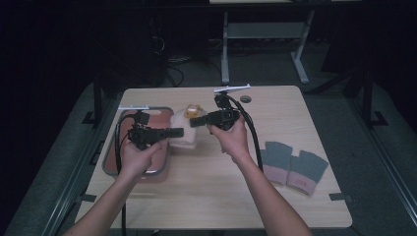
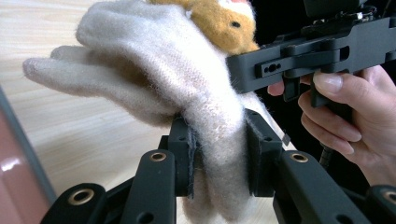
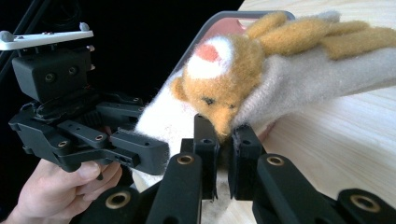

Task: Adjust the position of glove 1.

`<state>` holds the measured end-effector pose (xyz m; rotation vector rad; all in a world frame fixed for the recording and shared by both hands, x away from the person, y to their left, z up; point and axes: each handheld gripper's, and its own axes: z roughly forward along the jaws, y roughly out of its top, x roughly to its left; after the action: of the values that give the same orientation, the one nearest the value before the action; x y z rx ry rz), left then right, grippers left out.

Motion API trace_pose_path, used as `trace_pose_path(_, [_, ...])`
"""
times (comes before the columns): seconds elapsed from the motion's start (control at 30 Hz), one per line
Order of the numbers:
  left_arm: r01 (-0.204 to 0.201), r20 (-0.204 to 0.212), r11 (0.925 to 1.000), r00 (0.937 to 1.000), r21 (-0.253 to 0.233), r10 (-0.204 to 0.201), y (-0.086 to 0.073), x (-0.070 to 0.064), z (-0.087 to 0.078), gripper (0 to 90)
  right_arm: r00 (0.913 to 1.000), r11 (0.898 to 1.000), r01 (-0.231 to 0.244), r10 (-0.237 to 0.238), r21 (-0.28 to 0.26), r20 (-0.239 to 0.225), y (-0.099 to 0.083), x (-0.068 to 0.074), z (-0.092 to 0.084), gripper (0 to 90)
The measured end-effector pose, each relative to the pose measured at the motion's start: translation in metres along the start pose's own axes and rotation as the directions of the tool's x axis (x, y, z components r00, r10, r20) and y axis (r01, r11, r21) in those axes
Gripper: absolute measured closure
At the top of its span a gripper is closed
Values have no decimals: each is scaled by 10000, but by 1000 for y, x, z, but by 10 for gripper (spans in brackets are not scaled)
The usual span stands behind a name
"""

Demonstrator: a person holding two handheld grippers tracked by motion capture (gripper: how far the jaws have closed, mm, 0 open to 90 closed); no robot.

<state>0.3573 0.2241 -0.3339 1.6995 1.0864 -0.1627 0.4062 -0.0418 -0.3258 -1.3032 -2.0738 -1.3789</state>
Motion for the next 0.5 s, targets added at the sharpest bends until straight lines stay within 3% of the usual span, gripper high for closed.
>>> trace_pose_path(0.5, [74,-317,9995,9995,-320,-84,13,9,-32,681,9992,9994,318,-314,165,-238,25,22,24,836])
